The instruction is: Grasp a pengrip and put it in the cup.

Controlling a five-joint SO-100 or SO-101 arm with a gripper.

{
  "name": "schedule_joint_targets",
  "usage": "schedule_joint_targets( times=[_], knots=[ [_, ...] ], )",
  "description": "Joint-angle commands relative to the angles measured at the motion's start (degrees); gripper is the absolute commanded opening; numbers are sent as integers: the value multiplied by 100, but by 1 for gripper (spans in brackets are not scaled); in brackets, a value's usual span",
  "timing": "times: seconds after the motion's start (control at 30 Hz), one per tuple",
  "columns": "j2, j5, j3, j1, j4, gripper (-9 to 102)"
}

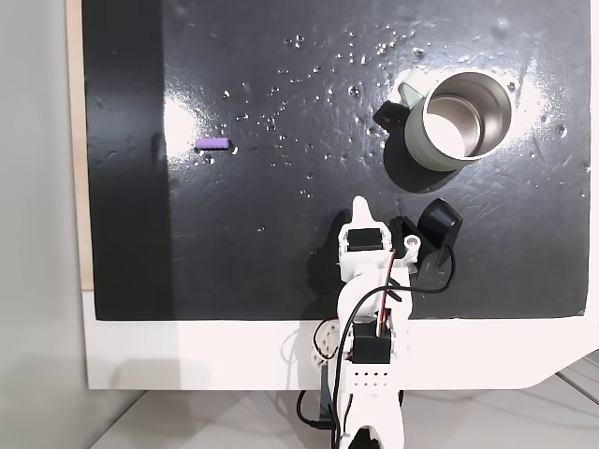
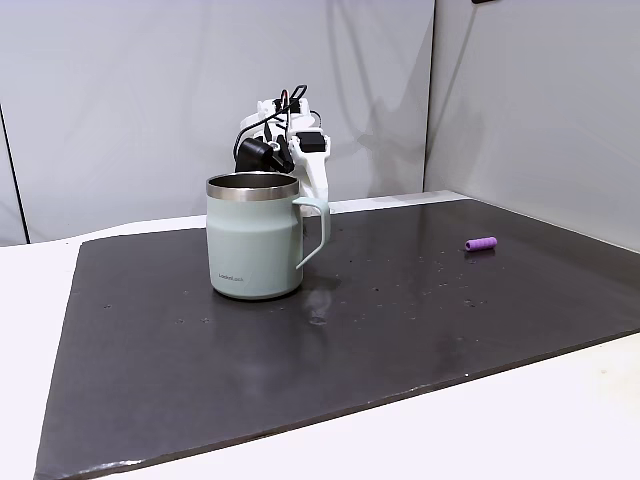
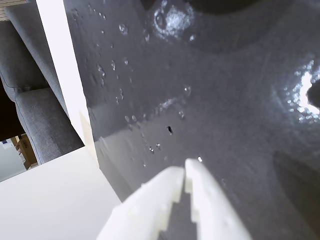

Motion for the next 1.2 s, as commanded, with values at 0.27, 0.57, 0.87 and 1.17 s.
schedule_joint_targets(
  times=[0.27, 0.57, 0.87, 1.17],
  knots=[
    [44, 0, -35, -35, -237, 0],
    [-650, -26, -1345, -185, -44, 0],
    [-3542, 1134, -4377, -905, 606, 0],
    [-6179, 2971, -7365, -1661, 1793, 0]
  ],
)
